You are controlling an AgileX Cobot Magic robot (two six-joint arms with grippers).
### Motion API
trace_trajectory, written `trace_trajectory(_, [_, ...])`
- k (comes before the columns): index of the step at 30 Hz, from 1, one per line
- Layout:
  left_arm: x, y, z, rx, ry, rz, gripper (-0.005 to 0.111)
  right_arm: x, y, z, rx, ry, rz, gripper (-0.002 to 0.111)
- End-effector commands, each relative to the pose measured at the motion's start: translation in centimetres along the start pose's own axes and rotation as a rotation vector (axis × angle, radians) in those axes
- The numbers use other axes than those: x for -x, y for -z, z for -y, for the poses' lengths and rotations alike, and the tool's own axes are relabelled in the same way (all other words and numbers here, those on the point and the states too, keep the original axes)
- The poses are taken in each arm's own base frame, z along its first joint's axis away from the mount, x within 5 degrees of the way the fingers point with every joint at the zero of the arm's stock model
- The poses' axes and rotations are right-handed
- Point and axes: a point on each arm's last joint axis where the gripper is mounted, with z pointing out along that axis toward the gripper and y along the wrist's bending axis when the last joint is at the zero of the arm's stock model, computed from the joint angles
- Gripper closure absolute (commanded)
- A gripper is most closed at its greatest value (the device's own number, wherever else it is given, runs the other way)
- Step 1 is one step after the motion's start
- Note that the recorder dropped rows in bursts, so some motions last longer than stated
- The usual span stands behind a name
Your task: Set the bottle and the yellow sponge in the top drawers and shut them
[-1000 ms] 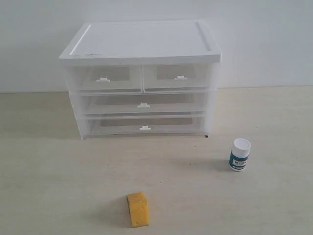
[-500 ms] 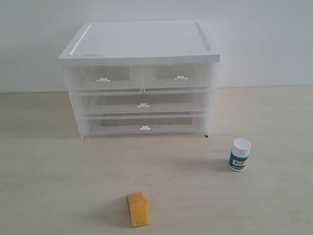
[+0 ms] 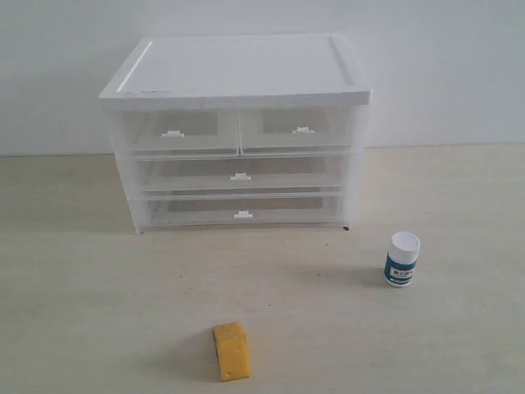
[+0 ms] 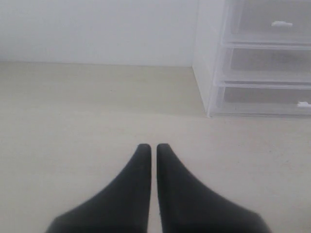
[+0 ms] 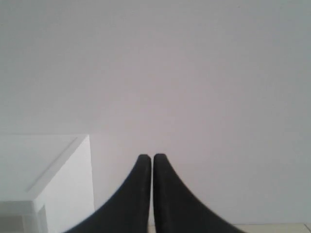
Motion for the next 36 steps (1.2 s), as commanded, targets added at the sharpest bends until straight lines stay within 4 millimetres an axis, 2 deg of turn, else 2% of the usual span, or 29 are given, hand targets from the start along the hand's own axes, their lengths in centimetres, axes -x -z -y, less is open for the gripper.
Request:
trace_trajectory(1, [0.0, 0.0, 0.0, -0.001, 0.005, 0.014, 0.102, -0.9, -1.2, -0.1, 0.026, 0.036, -0.001, 0.108])
trace_trajectory(5, [0.0, 0.0, 0.0, -0.001, 0.005, 0.014, 0.102, -2.1, -2.1, -1.4, 0.088, 0.035, -0.013, 0.108])
trace_trajectory(10, [0.0, 0.0, 0.0, -0.001, 0.005, 0.014, 0.102, -4.5, -3.3, -5.4, 0.164, 0.002, -0.023, 0.108])
trace_trajectory(14, [0.0, 0.0, 0.0, -0.001, 0.005, 0.014, 0.102, -6.5, -3.5, -8.5, 0.184, -0.010, -0.019, 0.108])
trace_trajectory(17, [0.0, 0.0, 0.0, -0.001, 0.005, 0.014, 0.102, -7.6, -3.5, -10.0, 0.191, -0.014, -0.006, 0.108])
trace_trajectory(20, [0.0, 0.0, 0.0, -0.001, 0.005, 0.014, 0.102, -9.6, -3.2, -12.1, 0.192, -0.029, 0.015, 0.108])
trace_trajectory(22, [0.0, 0.0, 0.0, -0.001, 0.005, 0.014, 0.102, -11.6, -2.8, -13.4, 0.215, -0.014, -0.060, 0.108])
trace_trajectory(24, [0.0, 0.0, 0.0, -0.001, 0.005, 0.014, 0.102, -12.8, -2.8, -14.5, 0.238, -0.004, -0.091, 0.108])
trace_trajectory(32, [0.0, 0.0, 0.0, -0.001, 0.005, 0.014, 0.102, -14.8, -4.2, -16.4, 0.243, -0.058, -0.131, 0.108])
trace_trajectory(36, [0.0, 0.0, 0.0, -0.001, 0.005, 0.014, 0.102, -15.2, -5.0, -17.1, 0.242, -0.080, -0.127, 0.108])
